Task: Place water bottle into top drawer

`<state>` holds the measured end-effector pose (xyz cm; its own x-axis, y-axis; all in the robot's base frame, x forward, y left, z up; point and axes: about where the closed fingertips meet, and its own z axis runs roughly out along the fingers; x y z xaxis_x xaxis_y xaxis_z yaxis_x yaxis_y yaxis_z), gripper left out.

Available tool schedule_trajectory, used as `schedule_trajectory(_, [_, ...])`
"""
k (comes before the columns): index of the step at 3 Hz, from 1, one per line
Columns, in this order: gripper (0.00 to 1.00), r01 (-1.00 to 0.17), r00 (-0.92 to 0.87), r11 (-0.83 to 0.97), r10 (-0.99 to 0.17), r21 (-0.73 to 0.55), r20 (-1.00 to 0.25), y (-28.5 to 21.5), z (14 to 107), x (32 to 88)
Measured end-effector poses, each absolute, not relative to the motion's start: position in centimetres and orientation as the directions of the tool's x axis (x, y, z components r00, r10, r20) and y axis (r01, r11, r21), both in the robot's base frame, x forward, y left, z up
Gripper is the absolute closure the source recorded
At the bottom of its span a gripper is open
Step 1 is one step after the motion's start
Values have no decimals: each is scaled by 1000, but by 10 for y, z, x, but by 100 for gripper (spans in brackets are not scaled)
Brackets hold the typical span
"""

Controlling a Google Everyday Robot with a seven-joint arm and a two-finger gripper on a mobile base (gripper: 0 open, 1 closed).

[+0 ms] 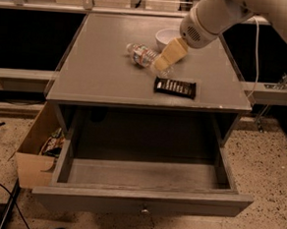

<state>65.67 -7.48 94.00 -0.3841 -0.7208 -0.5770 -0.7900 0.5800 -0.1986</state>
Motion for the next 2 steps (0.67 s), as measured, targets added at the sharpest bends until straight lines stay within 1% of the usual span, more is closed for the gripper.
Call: schedule_trajectory(2, [0, -783, -426, 599, -714, -169, -556, -48, 919, 688])
